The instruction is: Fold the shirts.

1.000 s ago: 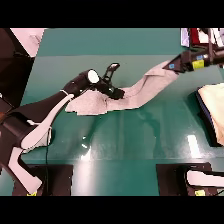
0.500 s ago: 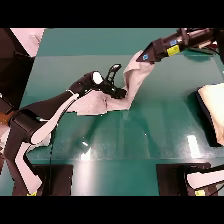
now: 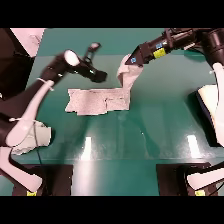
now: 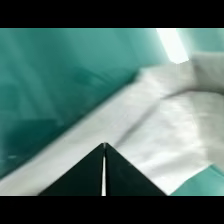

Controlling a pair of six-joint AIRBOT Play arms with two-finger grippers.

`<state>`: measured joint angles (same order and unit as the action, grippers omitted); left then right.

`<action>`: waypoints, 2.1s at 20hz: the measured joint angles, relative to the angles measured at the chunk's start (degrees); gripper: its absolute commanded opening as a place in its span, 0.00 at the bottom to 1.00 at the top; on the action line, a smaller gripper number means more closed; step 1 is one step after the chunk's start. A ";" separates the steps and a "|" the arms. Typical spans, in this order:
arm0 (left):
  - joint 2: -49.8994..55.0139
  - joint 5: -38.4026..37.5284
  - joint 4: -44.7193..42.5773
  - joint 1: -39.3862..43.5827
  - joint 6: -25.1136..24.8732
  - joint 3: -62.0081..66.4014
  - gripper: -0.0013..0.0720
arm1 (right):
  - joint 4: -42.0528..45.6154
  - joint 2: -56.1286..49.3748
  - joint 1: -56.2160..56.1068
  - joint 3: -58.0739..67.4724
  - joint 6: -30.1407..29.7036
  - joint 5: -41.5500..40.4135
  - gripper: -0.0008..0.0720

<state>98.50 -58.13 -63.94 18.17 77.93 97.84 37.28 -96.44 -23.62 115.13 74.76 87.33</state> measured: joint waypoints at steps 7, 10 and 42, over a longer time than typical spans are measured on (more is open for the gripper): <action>-13.73 -7.04 -7.56 -13.62 -1.53 0.09 0.04 | -0.22 -8.70 -9.01 1.64 -4.22 -7.41 0.03; -17.05 -8.79 -8.81 -17.44 -1.70 0.11 0.05 | -0.28 -14.32 -13.88 2.80 -8.22 -13.92 0.06; -18.62 -14.78 -7.61 -19.93 -1.88 0.07 0.05 | -12.66 -18.58 -4.31 -25.79 -13.25 -19.12 0.03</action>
<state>79.88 -72.90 -71.55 -1.76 76.05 97.91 24.62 -115.02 -27.92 89.34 61.52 68.20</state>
